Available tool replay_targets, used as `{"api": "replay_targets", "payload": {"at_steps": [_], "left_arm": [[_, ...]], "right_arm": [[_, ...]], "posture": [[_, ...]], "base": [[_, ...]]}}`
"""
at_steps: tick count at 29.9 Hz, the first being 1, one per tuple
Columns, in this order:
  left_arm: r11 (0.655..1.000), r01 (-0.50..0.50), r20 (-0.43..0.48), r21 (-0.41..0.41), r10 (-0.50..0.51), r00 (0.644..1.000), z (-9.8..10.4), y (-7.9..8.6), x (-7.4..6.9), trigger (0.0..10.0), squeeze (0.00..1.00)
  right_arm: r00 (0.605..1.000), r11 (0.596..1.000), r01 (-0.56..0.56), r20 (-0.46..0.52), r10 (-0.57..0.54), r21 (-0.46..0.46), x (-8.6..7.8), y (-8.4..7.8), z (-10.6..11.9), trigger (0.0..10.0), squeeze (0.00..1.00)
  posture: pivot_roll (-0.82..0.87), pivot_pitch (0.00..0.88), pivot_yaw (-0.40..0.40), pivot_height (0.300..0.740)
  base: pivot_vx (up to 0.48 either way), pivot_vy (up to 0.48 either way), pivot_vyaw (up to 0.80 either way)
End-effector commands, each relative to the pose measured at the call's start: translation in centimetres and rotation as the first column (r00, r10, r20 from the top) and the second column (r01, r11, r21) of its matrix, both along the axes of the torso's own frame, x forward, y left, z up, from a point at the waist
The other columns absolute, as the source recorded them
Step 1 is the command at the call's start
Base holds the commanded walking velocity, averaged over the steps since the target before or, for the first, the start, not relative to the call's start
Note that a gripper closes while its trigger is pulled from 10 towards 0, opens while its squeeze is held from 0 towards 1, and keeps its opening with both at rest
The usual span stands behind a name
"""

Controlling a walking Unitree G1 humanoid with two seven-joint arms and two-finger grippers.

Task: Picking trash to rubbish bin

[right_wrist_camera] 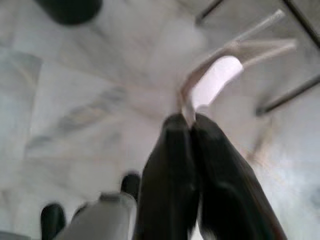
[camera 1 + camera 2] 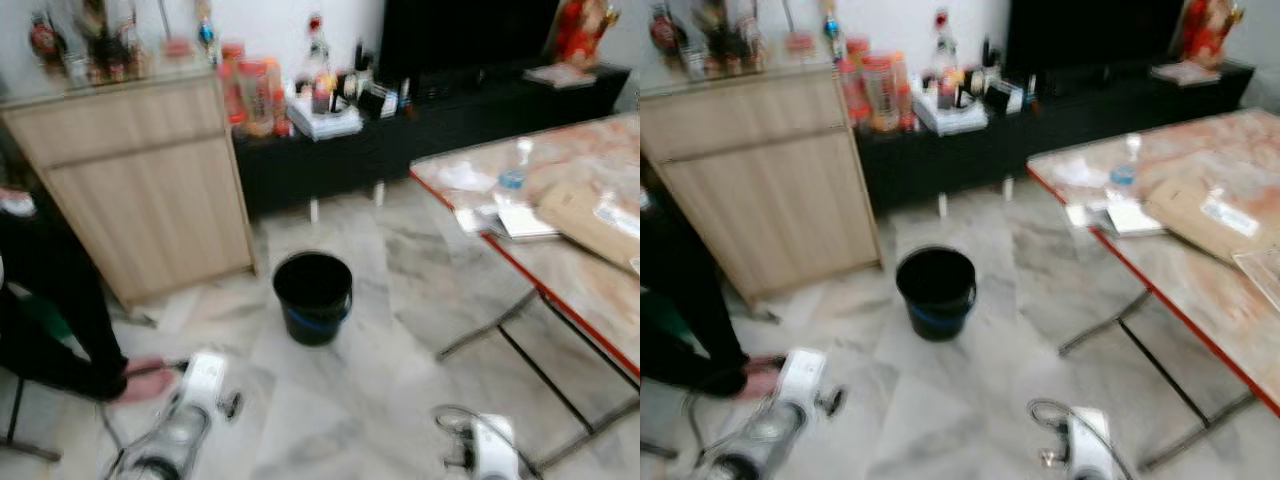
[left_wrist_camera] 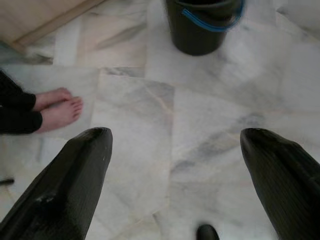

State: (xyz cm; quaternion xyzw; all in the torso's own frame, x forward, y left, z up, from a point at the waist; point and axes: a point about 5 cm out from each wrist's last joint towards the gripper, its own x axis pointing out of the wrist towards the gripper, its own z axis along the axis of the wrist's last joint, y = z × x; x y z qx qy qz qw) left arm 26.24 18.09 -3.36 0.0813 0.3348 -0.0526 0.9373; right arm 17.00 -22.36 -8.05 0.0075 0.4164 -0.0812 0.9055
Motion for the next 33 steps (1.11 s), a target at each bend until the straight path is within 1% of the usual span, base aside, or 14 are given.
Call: {"api": "replay_targets", "payload": {"at_steps": [1,3,6,13,18,22,27,29,33], "left_arm": [[0.998,-0.054,-0.032,0.043,0.055,0.998,-0.3,2.1,-0.7,10.0,0.00],[0.998,-0.052,-0.033,0.040,0.053,0.998,-0.3,2.0,-0.7,10.0,0.00],[0.998,-0.037,-0.034,0.042,0.038,0.999,-0.3,1.8,-0.7,10.0,0.00],[0.998,-0.037,-0.034,0.045,0.038,0.999,-0.3,2.0,-0.6,10.0,0.00],[0.998,-0.037,-0.032,0.045,0.039,0.999,-0.2,2.0,-0.6,10.0,0.00],[0.998,-0.039,-0.033,0.047,0.041,0.999,-0.2,2.1,-0.6,10.0,0.00],[0.998,-0.034,-0.031,0.046,0.035,0.999,-0.2,2.0,-0.5,10.0,0.00],[0.998,-0.030,-0.032,0.046,0.032,0.999,-0.2,2.0,-0.5,10.0,0.00],[0.998,-0.029,-0.031,0.047,0.030,0.999,-0.2,2.0,-0.5,10.0,0.00]], "right_arm": [[0.999,1.000,-0.020,0.049,0.019,0.021,1.5,1.3,0.5,10.0,0.00],[0.998,0.998,0.000,0.061,-0.003,0.056,1.6,1.7,0.5,10.0,0.00],[0.998,0.998,-0.005,0.060,0.002,0.056,1.6,2.0,0.4,10.0,0.00],[0.998,0.999,-0.027,0.056,0.025,0.040,1.7,2.2,0.4,10.0,0.00],[0.997,0.999,-0.030,0.069,0.027,0.041,1.9,2.3,0.5,10.0,0.00],[0.995,0.998,-0.023,0.093,0.018,0.057,2.3,2.4,0.8,10.0,0.00],[0.994,0.998,-0.037,0.100,0.031,0.058,2.6,2.4,0.9,10.0,0.00],[0.993,0.997,-0.058,0.109,0.052,0.059,2.8,2.6,1.0,10.0,0.00],[0.989,0.995,-0.099,0.114,0.095,0.031,3.2,2.7,1.3,10.0,0.00]], "posture": [[0.09,0.000,0.008,0.740],[0.09,0.000,0.013,0.740],[0.09,0.000,0.018,0.740],[0.09,0.000,0.023,0.740],[0.09,0.000,0.024,0.740],[0.09,0.000,0.026,0.740],[0.09,0.000,0.027,0.740],[0.09,0.000,0.027,0.740],[0.09,0.000,0.027,0.740]], "base": [[0.480,0.000,0.80],[0.480,0.000,0.00],[0.480,0.000,0.00],[0.480,0.000,0.00],[0.480,0.000,0.70],[0.480,0.000,0.00],[0.480,0.000,0.00],[0.480,0.000,0.00],[0.480,0.000,0.00]]}}
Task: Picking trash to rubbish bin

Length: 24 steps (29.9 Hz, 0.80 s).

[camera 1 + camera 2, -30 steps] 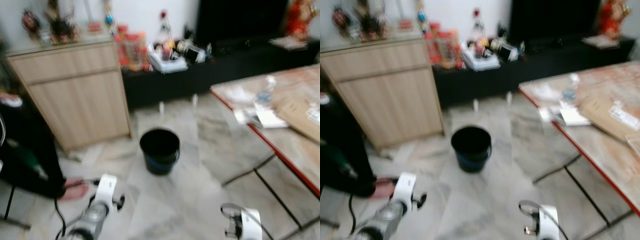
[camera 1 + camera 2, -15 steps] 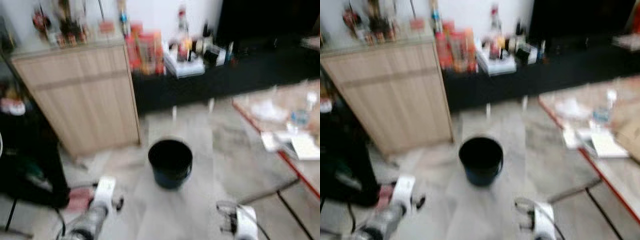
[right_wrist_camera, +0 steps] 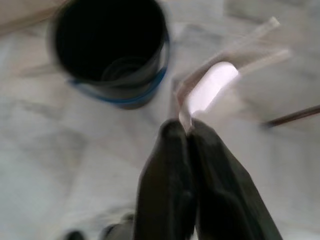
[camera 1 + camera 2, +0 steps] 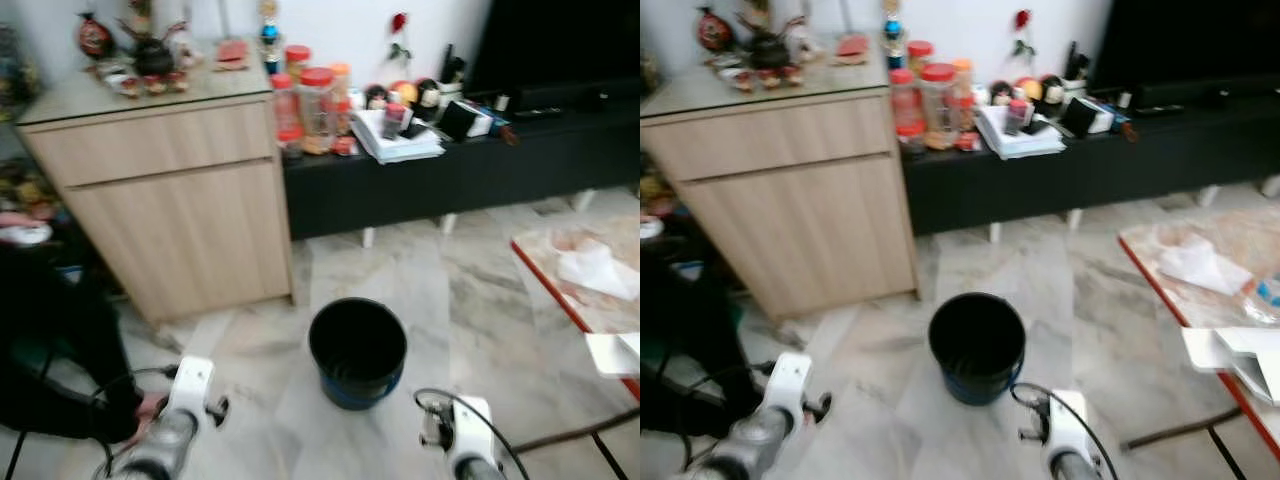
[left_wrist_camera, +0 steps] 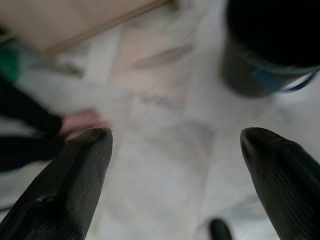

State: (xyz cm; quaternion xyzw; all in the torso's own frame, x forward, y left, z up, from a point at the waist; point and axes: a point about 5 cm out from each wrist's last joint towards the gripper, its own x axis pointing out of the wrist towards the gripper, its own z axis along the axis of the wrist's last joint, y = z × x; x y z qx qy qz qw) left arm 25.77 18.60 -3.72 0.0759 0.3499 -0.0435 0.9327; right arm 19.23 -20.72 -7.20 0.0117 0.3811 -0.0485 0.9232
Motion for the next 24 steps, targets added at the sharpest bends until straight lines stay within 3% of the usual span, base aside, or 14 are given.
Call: {"api": "replay_targets", "payload": {"at_steps": [1,24], "left_arm": [[0.999,-0.004,-0.003,0.048,0.004,1.000,0.2,1.5,-0.1,10.0,0.00],[0.999,0.025,0.021,0.046,-0.026,0.999,0.7,1.1,0.6,10.0,0.00]], "right_arm": [[0.997,0.998,-0.058,0.045,0.058,-0.007,1.3,1.1,0.6,10.0,0.00],[0.985,0.994,-0.109,0.135,0.110,-0.014,3.7,1.6,2.1,10.0,0.00]], "posture": [[0.09,0.000,0.026,0.740],[0.09,0.000,0.021,0.740]], "base": [[0.480,0.000,0.00],[0.474,0.000,0.00]]}}
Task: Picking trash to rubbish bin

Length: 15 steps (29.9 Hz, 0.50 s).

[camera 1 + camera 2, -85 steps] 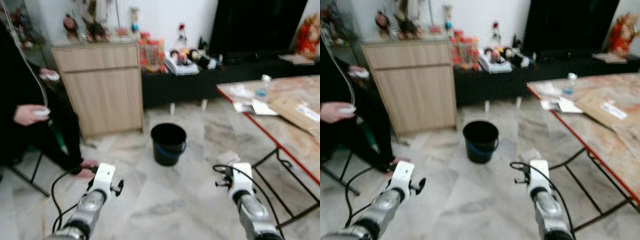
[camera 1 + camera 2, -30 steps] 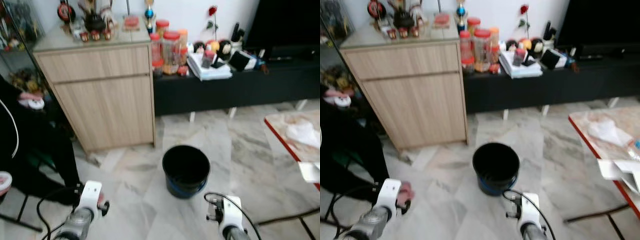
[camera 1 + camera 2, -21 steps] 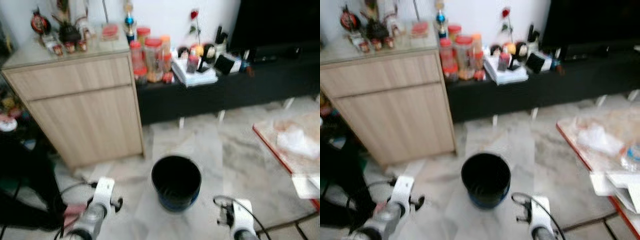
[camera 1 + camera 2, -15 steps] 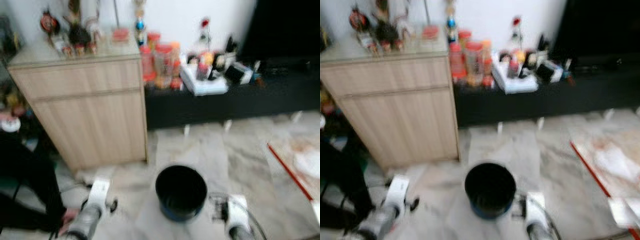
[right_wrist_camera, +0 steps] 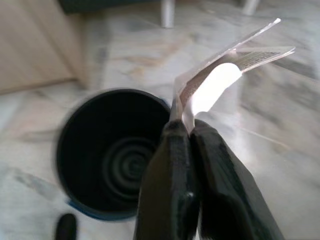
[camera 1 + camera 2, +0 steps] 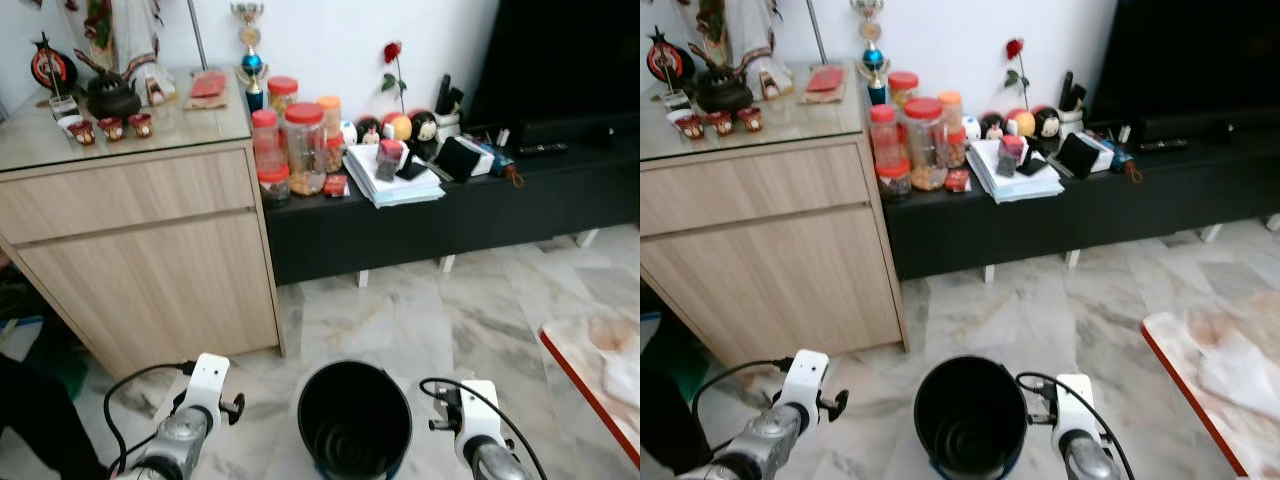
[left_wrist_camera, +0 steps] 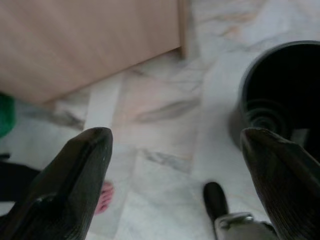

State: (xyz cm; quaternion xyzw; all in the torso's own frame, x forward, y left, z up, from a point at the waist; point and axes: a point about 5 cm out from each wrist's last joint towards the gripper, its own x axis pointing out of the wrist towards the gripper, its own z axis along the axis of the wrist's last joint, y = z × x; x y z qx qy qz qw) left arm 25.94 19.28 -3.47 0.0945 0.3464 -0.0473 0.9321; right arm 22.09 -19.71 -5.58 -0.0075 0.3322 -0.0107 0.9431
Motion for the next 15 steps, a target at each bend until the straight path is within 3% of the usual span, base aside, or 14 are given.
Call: {"api": "replay_targets", "payload": {"at_steps": [1,10,15], "left_arm": [[1.000,0.008,0.018,0.013,-0.008,1.000,0.5,0.4,0.5,10.0,0.00],[0.993,0.099,0.123,0.061,-0.106,0.987,2.5,-0.5,2.8,10.0,0.00],[0.991,0.136,0.177,0.020,-0.137,0.975,4.0,-2.1,4.5,10.0,0.00]], "right_arm": [[0.999,1.000,-0.030,0.033,0.030,0.003,0.9,0.6,0.5,10.0,0.00],[0.989,0.990,-0.124,0.074,0.128,-0.062,2.4,0.9,1.6,10.0,0.00],[0.983,0.984,-0.162,0.078,0.167,-0.070,3.3,1.4,2.2,10.0,0.00]], "posture": [[0.09,0.000,0.021,0.740],[0.09,0.000,0.017,0.740],[0.10,0.003,0.013,0.740]], "base": [[0.352,0.000,0.00],[0.000,0.000,0.00],[0.000,0.000,0.00]]}}
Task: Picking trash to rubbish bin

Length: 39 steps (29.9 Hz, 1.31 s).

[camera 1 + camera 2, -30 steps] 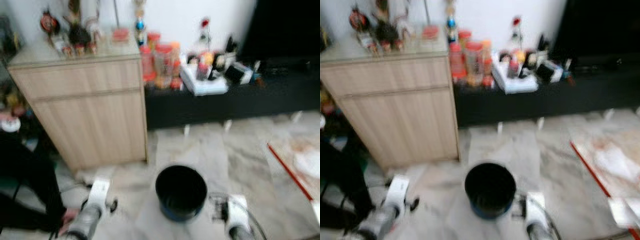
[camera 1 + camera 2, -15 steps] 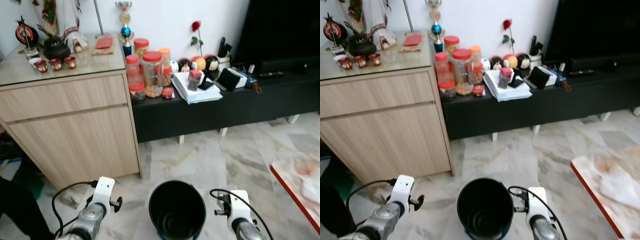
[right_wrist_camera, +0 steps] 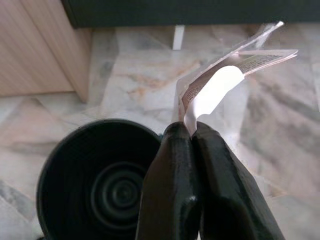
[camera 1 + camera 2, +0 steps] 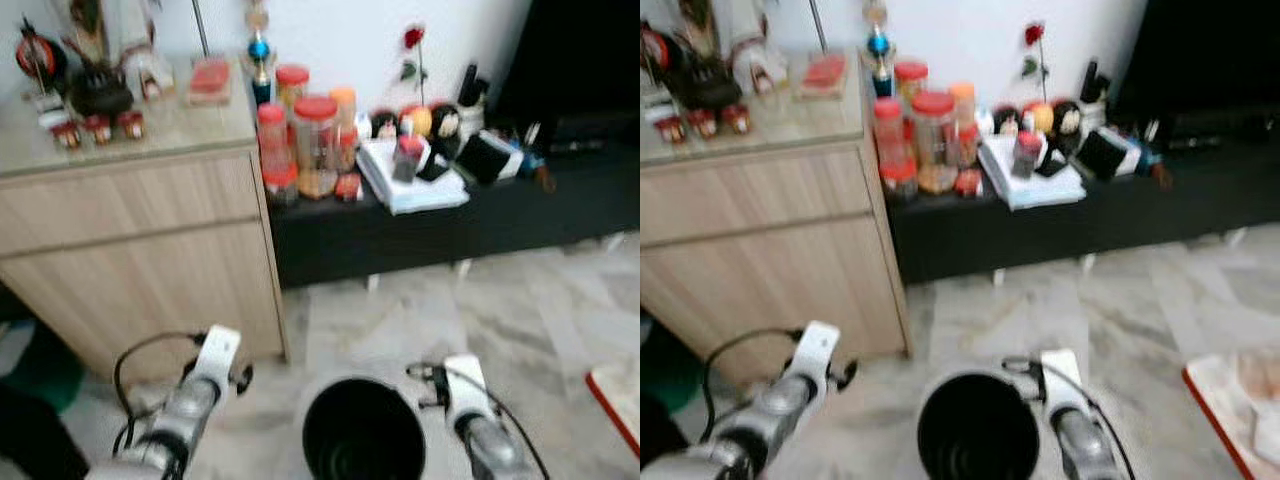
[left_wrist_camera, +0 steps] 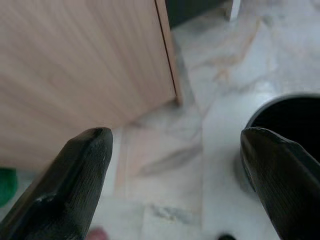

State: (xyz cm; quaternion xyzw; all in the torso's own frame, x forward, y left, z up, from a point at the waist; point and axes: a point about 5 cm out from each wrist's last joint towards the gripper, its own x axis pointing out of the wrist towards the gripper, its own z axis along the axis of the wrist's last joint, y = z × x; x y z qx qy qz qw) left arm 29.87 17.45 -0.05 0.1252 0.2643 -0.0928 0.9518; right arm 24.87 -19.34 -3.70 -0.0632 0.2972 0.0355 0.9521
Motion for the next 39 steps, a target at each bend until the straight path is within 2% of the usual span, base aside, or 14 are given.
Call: {"api": "replay_targets", "payload": {"at_steps": [1,2,6,8,9,12,15,17,18,19,22,24,30,39], "left_arm": [[0.999,0.037,0.021,-0.010,-0.037,0.999,0.8,-0.7,0.8,10.0,0.00],[0.995,0.093,0.029,-0.033,-0.092,0.995,1.2,-1.8,1.2,10.0,0.00],[0.979,0.199,0.035,-0.035,-0.198,0.980,1.6,-3.4,1.5,10.0,0.00],[0.963,0.261,0.045,-0.068,-0.259,0.965,1.9,-4.7,1.7,10.0,0.00],[0.963,0.261,0.045,-0.068,-0.259,0.965,1.9,-4.7,1.7,10.0,0.00],[0.933,0.343,0.035,-0.108,-0.342,0.939,2.0,-6.8,1.6,10.0,0.00],[0.923,0.361,0.021,-0.134,-0.361,0.932,1.8,-7.2,1.3,10.0,0.00],[0.907,0.386,0.004,-0.168,-0.391,0.920,1.5,-7.6,0.9,10.0,0.00],[0.888,0.413,-0.004,-0.202,-0.423,0.906,1.3,-8.0,0.6,10.0,0.00],[0.888,0.413,-0.004,-0.202,-0.423,0.906,1.3,-8.0,0.6,10.0,0.00],[0.869,0.434,-0.010,-0.238,-0.449,0.894,1.2,-8.3,0.4,10.0,0.00],[0.854,0.442,-0.027,-0.274,-0.466,0.884,1.0,-8.6,0.1,10.0,0.00],[0.834,0.464,-0.050,-0.299,-0.499,0.865,0.5,-8.9,-0.6,10.0,0.00],[0.824,0.467,-0.067,-0.321,-0.512,0.857,0.3,-8.9,-0.9,10.0,0.00]], "right_arm": [[0.999,0.999,-0.053,0.007,0.053,0.006,0.6,1.2,0.3,10.0,0.00],[0.997,0.997,-0.077,0.002,0.077,-0.002,0.9,1.4,0.4,10.0,0.00],[0.995,0.995,-0.092,-0.039,0.091,-0.024,1.0,1.5,0.3,10.0,0.00],[0.993,0.994,-0.111,-0.048,0.111,-0.005,1.3,1.8,0.5,10.0,0.00],[0.993,0.994,-0.111,-0.048,0.111,-0.005,1.3,1.8,0.5,10.0,0.00],[0.985,0.986,-0.165,-0.042,0.165,0.017,2.0,2.7,1.0,10.0,0.00],[0.986,0.986,-0.164,-0.034,0.165,0.011,2.3,2.9,1.2,10.0,0.00],[0.987,0.987,-0.158,-0.033,0.158,0.014,2.5,3.2,1.3,10.0,0.00],[0.984,0.984,-0.175,-0.038,0.176,0.030,2.6,3.6,1.3,10.0,0.00],[0.984,0.984,-0.175,-0.038,0.176,0.030,2.6,3.6,1.3,10.0,0.00],[0.972,0.977,-0.214,-0.090,0.215,0.017,2.3,4.0,1.0,10.0,0.00],[0.972,0.976,-0.215,-0.087,0.216,0.018,2.5,4.2,1.1,10.0,0.00],[0.969,0.975,-0.222,-0.108,0.220,0.001,2.3,4.5,0.8,10.0,0.00],[0.966,0.975,-0.222,-0.135,0.220,-0.003,1.9,4.7,0.5,10.0,0.00]], "posture": [[0.10,0.003,0.013,0.740],[0.09,0.006,0.012,0.740],[0.09,0.008,0.011,0.740],[0.09,0.008,0.011,0.740],[0.09,0.008,0.011,0.740],[0.09,0.015,0.007,0.740],[0.08,0.016,0.006,0.740],[0.08,0.019,0.004,0.740],[0.08,0.023,0.003,0.740],[0.08,0.023,0.003,0.740],[0.09,0.026,0.001,0.740],[0.09,0.030,-0.002,0.740],[0.09,0.036,-0.005,0.740],[0.09,0.038,-0.005,0.740]], "base": [[0.000,0.000,0.00],[0.000,0.000,0.00],[0.000,0.000,0.00],[0.000,0.000,0.00],[0.000,0.000,0.00],[0.000,0.000,0.00],[0.000,0.000,0.00],[0.000,0.000,0.00],[0.000,0.000,0.00],[0.000,0.000,0.00],[0.000,0.000,0.00],[0.000,0.000,0.00],[0.000,0.000,0.00],[0.000,0.000,0.00]]}}
